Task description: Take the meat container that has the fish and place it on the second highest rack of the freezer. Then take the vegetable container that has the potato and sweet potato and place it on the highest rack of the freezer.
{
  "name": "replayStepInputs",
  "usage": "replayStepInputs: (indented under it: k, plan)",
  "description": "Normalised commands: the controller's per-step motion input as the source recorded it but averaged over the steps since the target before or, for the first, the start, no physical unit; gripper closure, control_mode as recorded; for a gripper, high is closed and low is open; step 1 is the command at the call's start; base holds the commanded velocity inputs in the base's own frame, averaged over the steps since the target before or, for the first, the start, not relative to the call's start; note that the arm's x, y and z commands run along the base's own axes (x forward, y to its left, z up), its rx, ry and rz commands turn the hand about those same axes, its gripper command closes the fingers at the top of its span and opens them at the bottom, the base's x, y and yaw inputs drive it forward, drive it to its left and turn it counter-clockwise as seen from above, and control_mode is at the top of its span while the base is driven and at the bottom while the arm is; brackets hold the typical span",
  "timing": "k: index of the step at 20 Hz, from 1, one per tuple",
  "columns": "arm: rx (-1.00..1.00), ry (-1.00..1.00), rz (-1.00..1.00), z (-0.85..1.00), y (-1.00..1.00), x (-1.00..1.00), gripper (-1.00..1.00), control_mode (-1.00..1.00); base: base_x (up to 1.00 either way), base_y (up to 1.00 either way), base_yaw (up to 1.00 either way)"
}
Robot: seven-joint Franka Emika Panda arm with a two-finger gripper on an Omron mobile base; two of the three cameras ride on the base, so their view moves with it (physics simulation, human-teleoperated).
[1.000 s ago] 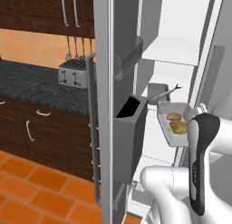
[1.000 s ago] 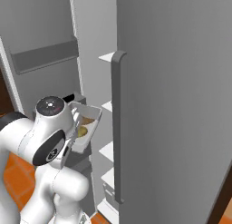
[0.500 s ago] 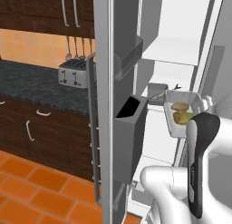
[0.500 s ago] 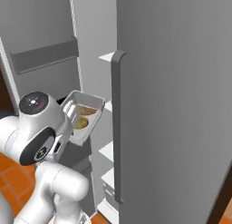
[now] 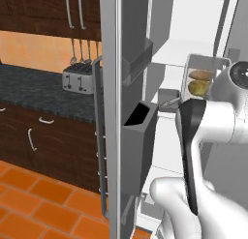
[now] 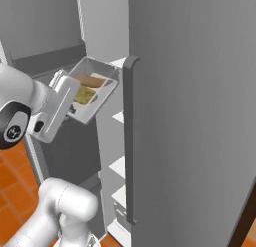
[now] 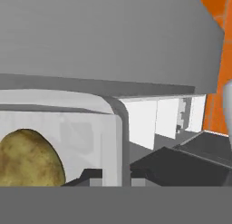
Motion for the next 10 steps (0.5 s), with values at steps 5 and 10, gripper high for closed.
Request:
replayStepInputs:
  k: [5,10]
  plan:
    - [-0.03,-0.15,0.02,0.65,0.01,0.55,1.0,-1.0,0.0,0.0,0.0]
    - [0.0,-0.01,0.09,0.03,-0.18,0.76,1.0,-1.0,0.0,0.0,0.0]
